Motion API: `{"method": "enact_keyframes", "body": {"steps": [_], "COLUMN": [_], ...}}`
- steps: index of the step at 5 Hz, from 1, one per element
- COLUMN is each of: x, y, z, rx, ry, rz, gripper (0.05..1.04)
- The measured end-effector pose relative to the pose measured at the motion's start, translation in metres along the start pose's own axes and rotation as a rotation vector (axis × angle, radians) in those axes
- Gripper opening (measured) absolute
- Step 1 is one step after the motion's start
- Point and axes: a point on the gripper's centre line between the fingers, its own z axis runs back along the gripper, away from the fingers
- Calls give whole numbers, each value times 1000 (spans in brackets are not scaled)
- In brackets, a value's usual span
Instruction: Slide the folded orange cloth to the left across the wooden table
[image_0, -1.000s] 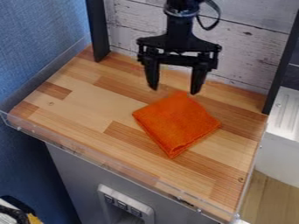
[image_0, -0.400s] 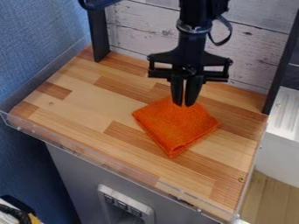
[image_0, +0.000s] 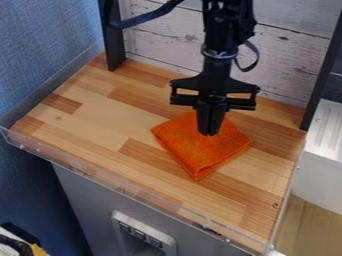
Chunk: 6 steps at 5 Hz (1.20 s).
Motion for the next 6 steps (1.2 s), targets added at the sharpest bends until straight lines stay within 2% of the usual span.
{"method": "enact_keyframes", "body": {"steps": [3,4,6], "x": [14,16,20], "y": [6,6,14], "z": [-37,-41,-42], "rx": [-53,-56,-47], "ry": [-4,-21,-41], "rz": [-6,-11,-114], "gripper": [63,63,63]}}
